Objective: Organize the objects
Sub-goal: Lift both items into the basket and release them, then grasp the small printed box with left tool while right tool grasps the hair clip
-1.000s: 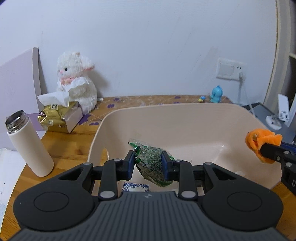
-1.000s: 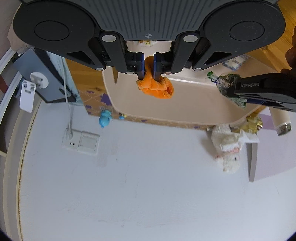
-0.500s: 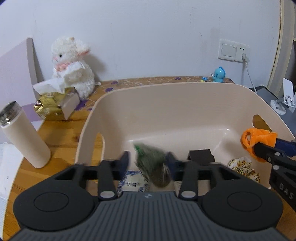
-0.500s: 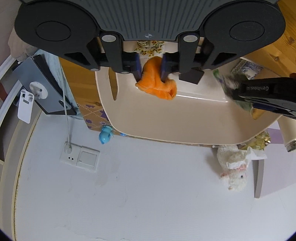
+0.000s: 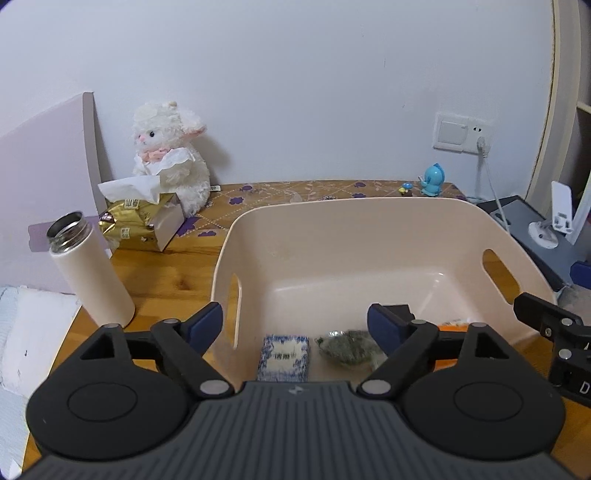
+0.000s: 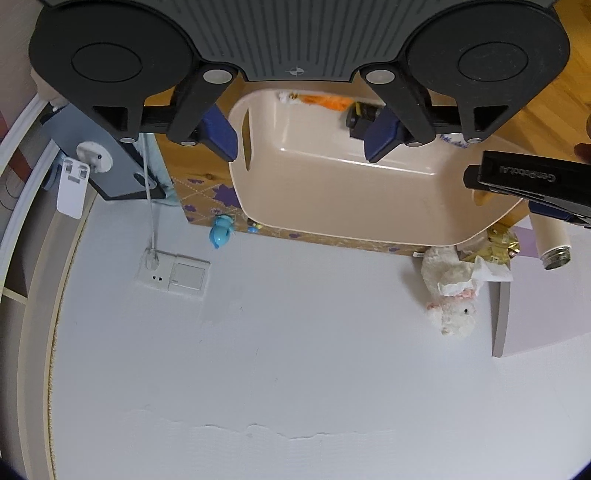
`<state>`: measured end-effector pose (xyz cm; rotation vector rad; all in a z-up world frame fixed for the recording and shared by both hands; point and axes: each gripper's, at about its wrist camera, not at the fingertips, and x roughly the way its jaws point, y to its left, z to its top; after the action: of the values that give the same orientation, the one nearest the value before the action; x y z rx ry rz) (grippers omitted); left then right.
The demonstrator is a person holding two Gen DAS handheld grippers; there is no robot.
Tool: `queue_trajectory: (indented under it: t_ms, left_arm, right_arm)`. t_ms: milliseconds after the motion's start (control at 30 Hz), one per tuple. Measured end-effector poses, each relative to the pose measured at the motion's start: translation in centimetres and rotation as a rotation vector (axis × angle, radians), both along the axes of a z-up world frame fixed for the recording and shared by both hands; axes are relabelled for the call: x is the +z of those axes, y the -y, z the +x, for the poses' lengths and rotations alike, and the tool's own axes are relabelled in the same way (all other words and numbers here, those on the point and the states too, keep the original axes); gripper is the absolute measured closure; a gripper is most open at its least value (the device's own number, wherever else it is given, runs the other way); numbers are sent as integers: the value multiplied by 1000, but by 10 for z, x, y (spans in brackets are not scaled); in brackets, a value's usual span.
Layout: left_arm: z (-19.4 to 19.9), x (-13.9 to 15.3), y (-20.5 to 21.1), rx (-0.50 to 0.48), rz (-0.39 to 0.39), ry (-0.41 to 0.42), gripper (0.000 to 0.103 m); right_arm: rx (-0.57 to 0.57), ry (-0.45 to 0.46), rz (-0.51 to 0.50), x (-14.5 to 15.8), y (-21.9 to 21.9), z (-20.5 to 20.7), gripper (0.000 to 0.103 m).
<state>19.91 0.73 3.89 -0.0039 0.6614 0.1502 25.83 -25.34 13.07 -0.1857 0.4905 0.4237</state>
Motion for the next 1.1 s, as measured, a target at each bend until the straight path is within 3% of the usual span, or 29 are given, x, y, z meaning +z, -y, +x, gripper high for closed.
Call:
queue_trajectory:
  t_ms: [267, 333, 500, 1100]
  left_arm:
    - [-39, -4, 1, -36, -2, -26, 13]
    - [-47, -8, 4, -49, 2, -36, 12]
    - [-58, -25, 8, -64, -19, -76, 11]
    - [-33, -98, 27, -99, -70, -207, 11]
  right_arm:
    - [-3, -44, -16, -10, 16, -26, 22]
    - [-1, -56, -25, -16, 21, -32, 17]
    - [-8, -106, -60, -37, 30, -39, 16]
    - [-38, -259, -151, -111, 20, -15, 16]
